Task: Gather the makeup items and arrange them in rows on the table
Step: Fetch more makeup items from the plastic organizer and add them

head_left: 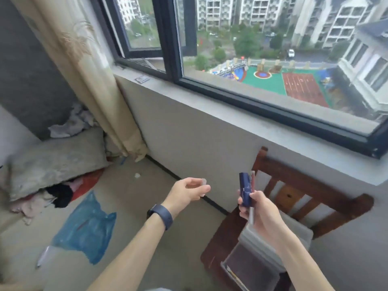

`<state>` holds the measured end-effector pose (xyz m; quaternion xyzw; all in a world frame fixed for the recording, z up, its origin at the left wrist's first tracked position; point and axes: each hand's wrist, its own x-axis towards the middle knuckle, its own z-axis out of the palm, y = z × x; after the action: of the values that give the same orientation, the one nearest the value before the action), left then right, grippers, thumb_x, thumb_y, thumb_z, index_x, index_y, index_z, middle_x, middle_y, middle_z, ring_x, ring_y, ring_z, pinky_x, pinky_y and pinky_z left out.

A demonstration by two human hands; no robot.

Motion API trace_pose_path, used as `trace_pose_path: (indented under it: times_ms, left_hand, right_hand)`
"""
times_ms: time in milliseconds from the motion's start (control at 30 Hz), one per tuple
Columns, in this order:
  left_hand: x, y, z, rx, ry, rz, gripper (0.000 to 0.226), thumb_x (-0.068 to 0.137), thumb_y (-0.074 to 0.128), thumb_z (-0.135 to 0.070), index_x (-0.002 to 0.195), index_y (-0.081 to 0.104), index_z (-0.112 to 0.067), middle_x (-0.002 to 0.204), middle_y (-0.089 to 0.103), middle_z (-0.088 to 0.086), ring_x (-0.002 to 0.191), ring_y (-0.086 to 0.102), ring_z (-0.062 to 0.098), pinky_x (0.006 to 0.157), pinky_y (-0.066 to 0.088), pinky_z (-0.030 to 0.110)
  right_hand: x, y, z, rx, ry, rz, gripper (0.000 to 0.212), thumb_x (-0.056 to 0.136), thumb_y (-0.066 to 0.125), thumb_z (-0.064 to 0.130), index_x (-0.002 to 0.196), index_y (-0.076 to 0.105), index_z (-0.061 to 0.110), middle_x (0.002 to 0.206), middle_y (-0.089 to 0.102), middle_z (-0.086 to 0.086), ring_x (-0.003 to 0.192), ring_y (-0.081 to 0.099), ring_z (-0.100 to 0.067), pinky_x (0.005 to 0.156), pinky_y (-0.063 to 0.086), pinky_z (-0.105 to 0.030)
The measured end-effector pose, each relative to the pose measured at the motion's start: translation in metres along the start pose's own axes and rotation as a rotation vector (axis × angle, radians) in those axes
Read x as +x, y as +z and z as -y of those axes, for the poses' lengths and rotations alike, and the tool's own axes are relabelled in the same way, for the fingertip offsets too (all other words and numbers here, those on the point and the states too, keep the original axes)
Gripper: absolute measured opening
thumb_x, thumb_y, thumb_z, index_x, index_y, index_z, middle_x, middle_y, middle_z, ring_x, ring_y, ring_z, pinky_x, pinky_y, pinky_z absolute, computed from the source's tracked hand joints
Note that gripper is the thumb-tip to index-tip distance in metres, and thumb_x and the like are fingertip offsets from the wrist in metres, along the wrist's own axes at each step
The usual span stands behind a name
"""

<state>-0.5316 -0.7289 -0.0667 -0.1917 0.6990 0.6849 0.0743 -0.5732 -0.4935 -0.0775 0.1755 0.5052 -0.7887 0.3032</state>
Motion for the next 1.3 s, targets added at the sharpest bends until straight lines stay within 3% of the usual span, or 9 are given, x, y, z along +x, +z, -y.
trace_pose_path:
  times_ms: [100,233,333,467,533,700,900,1067,1300]
  left_hand:
    - [-0.049,-0.027,-0.004,-0.083,0.035,-0.19,0.032,0.079,0.083,-0.034,0.105,0.075,-0.017,0.095,0.075,-0.004,0.086,0.068,0.011,0.087,0.056,0.029]
    - [-0.134,-0.063,0.015,-0.147,0.071,-0.5,0.027,0.075,0.082,-0.041,0.098,0.078,-0.027,0.089,0.074,-0.009,0.08,0.065,0.005,0.073,0.052,0.023]
    - [-0.214,-0.087,0.04,-0.258,0.04,-0.749,0.026,0.082,0.081,-0.032,0.103,0.074,-0.018,0.084,0.072,-0.01,0.078,0.064,0.01,0.067,0.05,0.021]
    - [-0.339,-0.106,0.072,-0.476,0.102,-1.007,0.049,0.067,0.086,-0.023,0.108,0.065,-0.009,0.085,0.069,0.001,0.075,0.064,0.02,0.066,0.051,0.027]
    - [-0.407,-0.106,0.086,-0.533,0.15,-1.141,0.056,0.064,0.085,-0.015,0.115,0.061,-0.006,0.085,0.068,0.003,0.072,0.063,0.02,0.064,0.051,0.026]
    - [-0.575,-0.087,0.129,-0.546,0.172,-1.449,0.047,0.076,0.079,0.002,0.118,0.062,-0.011,0.088,0.068,0.006,0.074,0.061,0.02,0.065,0.047,0.025]
    - [-0.779,-0.04,0.188,-0.516,0.083,-1.807,0.056,0.058,0.093,-0.021,0.109,0.073,-0.033,0.092,0.076,-0.001,0.079,0.069,0.012,0.068,0.052,0.022]
    - [-0.934,-0.007,0.234,-0.515,0.02,-2.039,0.052,0.06,0.09,-0.011,0.107,0.074,-0.028,0.102,0.076,0.01,0.085,0.071,0.017,0.071,0.053,0.027]
    - [-1.096,-0.009,0.27,-0.465,-0.009,-2.227,0.049,0.079,0.073,0.013,0.116,0.07,-0.019,0.107,0.072,0.01,0.09,0.068,0.017,0.065,0.055,0.018]
  right_hand:
    - [0.008,0.029,0.005,-0.178,0.018,0.147,0.033,0.101,0.038,0.014,0.123,0.06,0.003,0.08,0.072,-0.008,0.053,0.058,-0.014,0.045,0.047,-0.024]
    - [0.0,0.078,-0.01,-0.393,0.053,0.381,0.03,0.089,0.054,0.019,0.113,0.066,0.006,0.09,0.076,-0.01,0.061,0.064,-0.016,0.05,0.049,-0.026]
    - [-0.027,0.128,-0.042,-0.531,0.094,0.534,0.036,0.068,0.059,0.026,0.094,0.073,0.007,0.083,0.074,-0.011,0.059,0.064,-0.016,0.049,0.048,-0.026]
    - [-0.092,0.2,-0.108,-0.688,0.118,0.813,0.026,0.07,0.061,0.036,0.074,0.082,0.022,0.072,0.065,-0.004,0.051,0.052,-0.012,0.048,0.043,-0.025]
    - [-0.136,0.229,-0.145,-0.759,0.157,0.967,0.029,0.075,0.059,0.04,0.076,0.082,0.022,0.069,0.061,-0.003,0.051,0.05,-0.013,0.048,0.044,-0.024]
    - [-0.254,0.279,-0.242,-0.897,0.257,1.308,0.035,0.08,0.06,0.046,0.082,0.079,0.017,0.066,0.052,0.002,0.052,0.045,-0.013,0.048,0.043,-0.022]
    - [-0.407,0.303,-0.365,-0.97,0.334,1.652,0.033,0.088,0.063,0.046,0.093,0.079,0.017,0.075,0.06,-0.001,0.058,0.049,-0.015,0.054,0.041,-0.027]
    - [-0.535,0.304,-0.482,-0.991,0.373,1.81,0.031,0.104,0.048,0.025,0.103,0.072,0.005,0.083,0.069,-0.011,0.057,0.054,-0.017,0.048,0.042,-0.025]
    - [-0.693,0.328,-0.586,-1.002,0.442,1.92,0.032,0.104,0.041,0.022,0.114,0.064,0.002,0.081,0.071,-0.004,0.056,0.056,-0.016,0.054,0.042,-0.028]
